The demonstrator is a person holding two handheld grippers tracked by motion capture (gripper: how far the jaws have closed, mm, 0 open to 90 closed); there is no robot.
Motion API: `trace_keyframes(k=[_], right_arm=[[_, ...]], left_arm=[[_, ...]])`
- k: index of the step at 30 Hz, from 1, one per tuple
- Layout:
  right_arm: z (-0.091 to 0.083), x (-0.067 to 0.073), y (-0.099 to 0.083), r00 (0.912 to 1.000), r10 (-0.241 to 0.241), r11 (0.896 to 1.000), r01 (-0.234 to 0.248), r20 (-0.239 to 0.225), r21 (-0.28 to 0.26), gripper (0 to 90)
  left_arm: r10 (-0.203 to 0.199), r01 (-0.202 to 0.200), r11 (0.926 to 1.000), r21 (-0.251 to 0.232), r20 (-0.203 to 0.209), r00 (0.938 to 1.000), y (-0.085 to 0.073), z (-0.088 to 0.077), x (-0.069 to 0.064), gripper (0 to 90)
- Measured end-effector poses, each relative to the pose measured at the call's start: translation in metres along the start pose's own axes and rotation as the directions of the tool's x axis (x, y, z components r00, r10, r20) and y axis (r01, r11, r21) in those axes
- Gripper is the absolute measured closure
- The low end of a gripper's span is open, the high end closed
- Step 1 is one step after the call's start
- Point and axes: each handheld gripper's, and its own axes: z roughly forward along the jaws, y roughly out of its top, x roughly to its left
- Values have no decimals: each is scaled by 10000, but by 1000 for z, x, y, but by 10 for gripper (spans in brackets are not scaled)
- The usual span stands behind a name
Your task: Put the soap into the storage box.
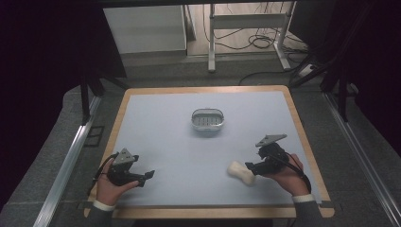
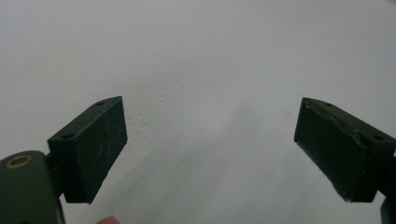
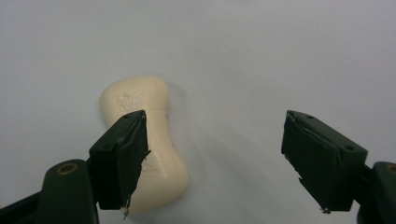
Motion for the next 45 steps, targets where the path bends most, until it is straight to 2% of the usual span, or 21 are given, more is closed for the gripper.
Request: trace_keyframes(k=[4,10,13,19,30,33,37,39,45], right_arm=[[2,6,1,9998,-110,9997,114,-151,237,224],[7,17,2,9976,-561,9954,590,-403,751,225],[10,21,4,9973,-577,9939,617,-455,918,230],[18,27,10,9938,-849,9854,944,-712,1414,267],[36,39,16,9860,-1374,9585,1563,-940,2383,320],[42,43,18,9805,-1634,9430,1878,-1091,2747,350],[51,45,20,9780,-1888,9191,2076,-884,3349,416],[51,45,21,9799,-1733,9195,1969,-987,3401,485],[51,46,25,9807,-1713,9086,1942,-944,3697,493]], left_arm=[[16,-16,10000,32,4,10000,0,1,0,99],[17,-17,10000,96,9,10000,-1,2,0,99],[23,-24,10000,93,29,10000,-1,2,0,99],[25,-25,10000,94,15,10000,-1,1,0,99],[31,-31,10000,73,-4,10000,-1,2,0,100],[51,-51,9999,125,9,10000,-1,2,0,99],[59,-59,9999,115,-3,10000,-1,2,0,99],[43,-43,9999,108,-4,10000,-1,2,0,99],[46,-46,9999,106,0,10000,-1,2,0,99]])
